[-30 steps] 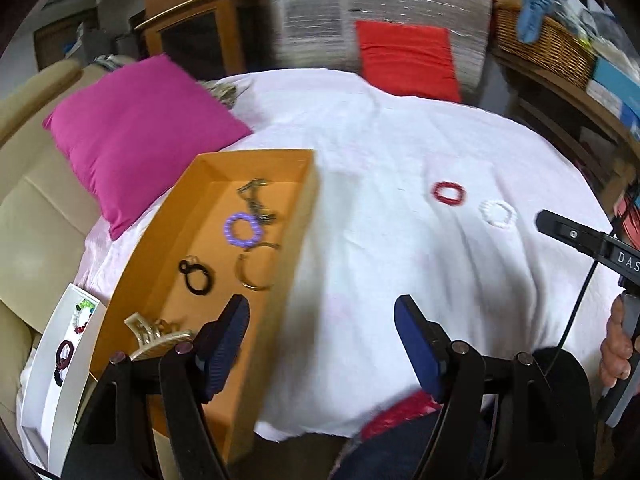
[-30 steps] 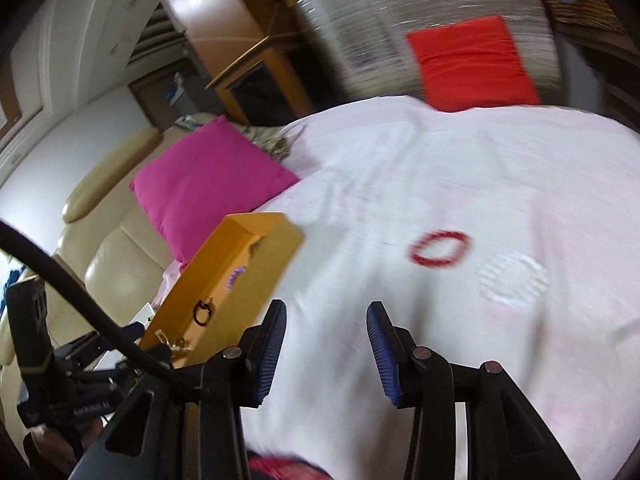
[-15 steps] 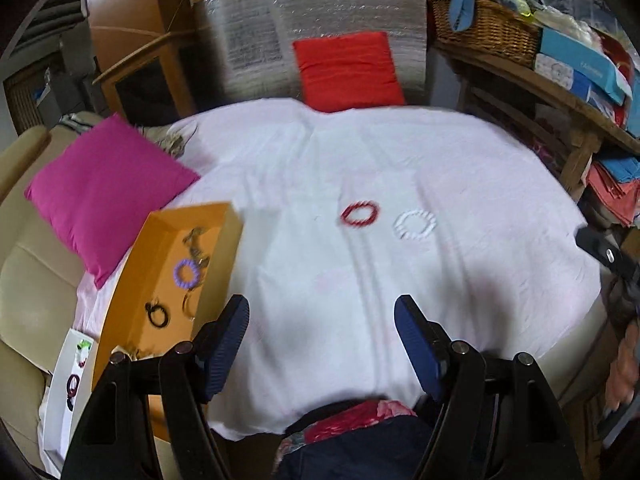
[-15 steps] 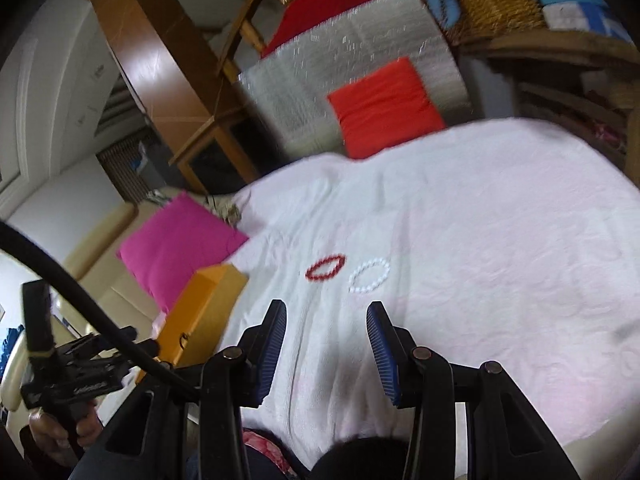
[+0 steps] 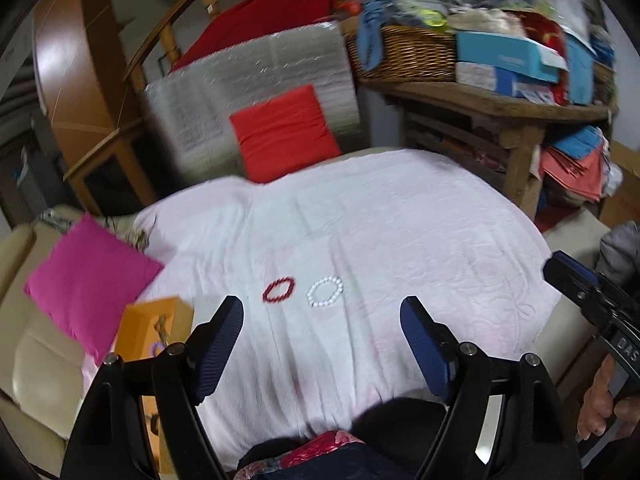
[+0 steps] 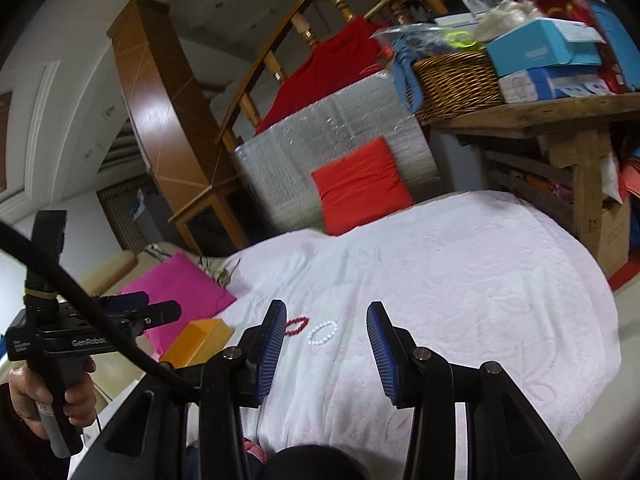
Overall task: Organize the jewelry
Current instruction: 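Move both open tools over the red and white bead bracelets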
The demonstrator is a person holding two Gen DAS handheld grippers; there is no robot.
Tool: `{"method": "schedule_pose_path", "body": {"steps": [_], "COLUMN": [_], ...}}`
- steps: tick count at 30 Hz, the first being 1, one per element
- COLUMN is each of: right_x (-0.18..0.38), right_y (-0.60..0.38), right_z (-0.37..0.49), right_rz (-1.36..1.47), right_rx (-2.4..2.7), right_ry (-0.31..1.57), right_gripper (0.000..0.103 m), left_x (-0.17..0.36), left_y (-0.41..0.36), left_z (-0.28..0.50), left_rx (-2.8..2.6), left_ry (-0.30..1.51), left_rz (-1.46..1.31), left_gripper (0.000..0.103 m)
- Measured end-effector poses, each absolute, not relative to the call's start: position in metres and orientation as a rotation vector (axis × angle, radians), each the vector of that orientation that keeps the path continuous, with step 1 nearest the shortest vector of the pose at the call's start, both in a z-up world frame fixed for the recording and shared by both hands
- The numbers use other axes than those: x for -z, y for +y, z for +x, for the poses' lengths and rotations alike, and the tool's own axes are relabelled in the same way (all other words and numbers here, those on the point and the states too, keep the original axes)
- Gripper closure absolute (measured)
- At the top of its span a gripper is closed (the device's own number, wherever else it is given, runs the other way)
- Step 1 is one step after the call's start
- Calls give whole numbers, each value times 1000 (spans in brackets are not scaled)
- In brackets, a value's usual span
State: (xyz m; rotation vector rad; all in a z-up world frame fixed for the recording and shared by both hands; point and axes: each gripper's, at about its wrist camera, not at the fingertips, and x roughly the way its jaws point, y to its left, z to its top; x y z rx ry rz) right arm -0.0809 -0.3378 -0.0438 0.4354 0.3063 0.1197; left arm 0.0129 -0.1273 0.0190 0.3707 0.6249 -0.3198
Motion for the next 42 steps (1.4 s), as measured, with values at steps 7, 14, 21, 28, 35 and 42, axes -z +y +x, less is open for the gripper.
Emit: {"method": "schedule_pose_path", "body": {"steps": [7, 14, 21, 28, 35, 42], "right_x": [32, 16, 48, 102, 129, 154], "right_y": [-335, -312, -295, -303, -298, -269], "right_z": [-83, -52, 0, 58, 118, 176], "right_rz": [444, 446, 488, 595, 631, 698], "right_rx": [-134, -198, -253, -256, -267, -391], "right_ry": [276, 288, 397, 548, 644, 760], "right_gripper": [57, 57, 57, 57, 57, 57], "left_x": [-32, -34, -7, 44, 97, 125], "left_y": [-120, -87, -46, 0, 31, 25], "left_z": [3, 19, 50, 102, 143, 180], "left_rx": [305, 229, 136, 80, 72, 88], "left_ry": [570, 570, 634, 763, 878, 901], "left_rz": [391, 341, 293, 199, 106, 129], "left_gripper": [21, 16, 16, 16, 16, 16]}}
